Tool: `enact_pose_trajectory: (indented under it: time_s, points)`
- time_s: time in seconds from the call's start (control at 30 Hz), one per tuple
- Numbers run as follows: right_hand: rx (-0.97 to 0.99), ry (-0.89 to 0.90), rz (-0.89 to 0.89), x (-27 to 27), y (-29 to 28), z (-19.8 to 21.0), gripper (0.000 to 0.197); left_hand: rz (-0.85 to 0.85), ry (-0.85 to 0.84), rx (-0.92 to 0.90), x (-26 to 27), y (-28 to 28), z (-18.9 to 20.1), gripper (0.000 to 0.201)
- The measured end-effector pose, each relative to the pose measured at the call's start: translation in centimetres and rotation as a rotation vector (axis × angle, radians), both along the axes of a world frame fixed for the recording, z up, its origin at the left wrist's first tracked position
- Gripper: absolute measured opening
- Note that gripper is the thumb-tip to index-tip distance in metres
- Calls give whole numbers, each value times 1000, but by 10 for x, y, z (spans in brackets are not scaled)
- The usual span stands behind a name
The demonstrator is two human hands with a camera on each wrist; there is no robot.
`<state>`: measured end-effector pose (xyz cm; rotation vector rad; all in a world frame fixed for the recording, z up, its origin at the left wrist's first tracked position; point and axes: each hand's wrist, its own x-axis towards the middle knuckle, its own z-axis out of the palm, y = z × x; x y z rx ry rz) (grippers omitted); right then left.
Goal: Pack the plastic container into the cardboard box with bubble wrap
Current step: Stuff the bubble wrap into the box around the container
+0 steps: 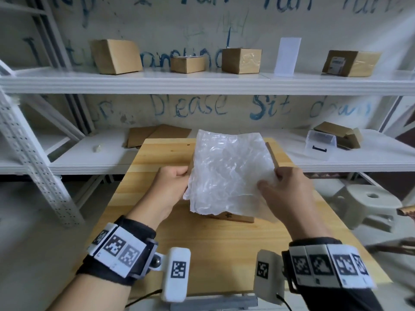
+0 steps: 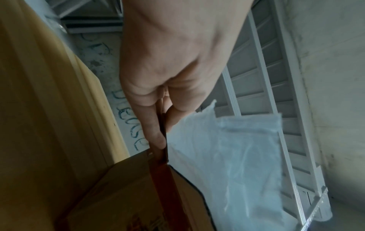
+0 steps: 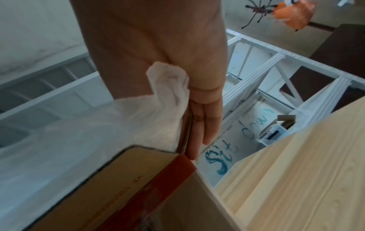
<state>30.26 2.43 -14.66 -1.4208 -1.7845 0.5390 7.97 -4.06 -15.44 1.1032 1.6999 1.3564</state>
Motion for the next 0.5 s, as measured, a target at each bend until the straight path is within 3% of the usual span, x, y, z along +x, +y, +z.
enact_pose_trajectory:
  time_s: [0.13, 0.2, 0.33, 0.5]
  points:
    - [-29, -1, 5, -19, -19, 3, 26, 61, -54, -60, -22, -32, -1, 21]
    - [-70, 6, 35, -25, -25, 5, 21, 93, -129, -73, -29, -46, -2, 28]
    - [-77, -13, 42, -38, -33, 5, 18, 104, -218, -59, -34, -63, -2, 21]
    - [-72, -28, 30, -50, -40, 4, 32, 79, -105, -75, -31, -77, 3, 18]
